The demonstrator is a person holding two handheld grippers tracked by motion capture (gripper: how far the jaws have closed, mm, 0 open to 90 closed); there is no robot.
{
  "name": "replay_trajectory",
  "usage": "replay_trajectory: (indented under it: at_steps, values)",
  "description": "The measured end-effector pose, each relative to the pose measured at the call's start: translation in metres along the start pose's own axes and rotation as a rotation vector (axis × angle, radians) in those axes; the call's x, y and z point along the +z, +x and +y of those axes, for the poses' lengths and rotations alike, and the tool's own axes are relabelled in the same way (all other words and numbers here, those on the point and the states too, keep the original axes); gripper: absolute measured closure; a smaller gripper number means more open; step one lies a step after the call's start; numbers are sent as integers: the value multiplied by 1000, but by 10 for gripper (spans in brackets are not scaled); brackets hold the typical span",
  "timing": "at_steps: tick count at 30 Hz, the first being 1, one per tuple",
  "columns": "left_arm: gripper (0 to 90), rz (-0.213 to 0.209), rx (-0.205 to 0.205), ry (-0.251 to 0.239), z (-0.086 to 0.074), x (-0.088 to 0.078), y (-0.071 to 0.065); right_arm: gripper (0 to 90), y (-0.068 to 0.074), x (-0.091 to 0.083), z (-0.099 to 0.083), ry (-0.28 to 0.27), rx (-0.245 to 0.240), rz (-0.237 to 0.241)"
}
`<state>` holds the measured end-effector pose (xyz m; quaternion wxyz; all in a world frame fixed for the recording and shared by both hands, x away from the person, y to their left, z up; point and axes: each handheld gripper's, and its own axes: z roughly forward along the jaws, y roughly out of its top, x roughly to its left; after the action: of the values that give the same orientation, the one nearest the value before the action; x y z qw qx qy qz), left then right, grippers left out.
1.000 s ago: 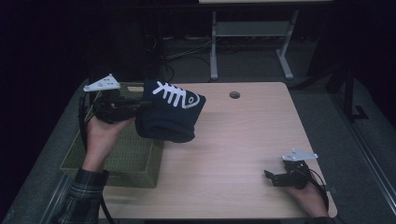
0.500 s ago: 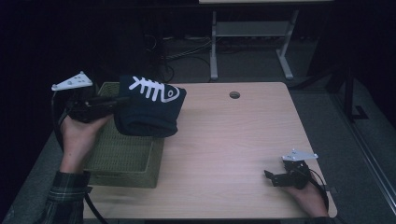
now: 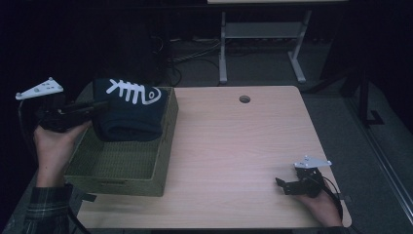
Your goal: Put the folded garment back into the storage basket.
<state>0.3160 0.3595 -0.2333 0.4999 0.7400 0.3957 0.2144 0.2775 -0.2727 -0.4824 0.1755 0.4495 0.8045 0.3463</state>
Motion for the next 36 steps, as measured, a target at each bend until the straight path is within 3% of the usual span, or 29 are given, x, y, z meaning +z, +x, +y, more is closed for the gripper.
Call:
replay_trajectory:
  at_steps: [8, 17, 30, 36]
  values:
    - [735, 10, -25, 23, -16, 0, 10, 77, 0, 0, 0, 1, 1, -2]
    - [734, 3, -46, 53, -33, 2, 12, 77, 0, 0, 0, 1, 1, 0]
    - [735, -17, -98, 110, -60, 18, 20, 77, 0, 0, 0, 1, 1, -1]
    - [734, -30, -103, 129, -66, 27, 19, 77, 0, 0, 0, 1, 0, -1]
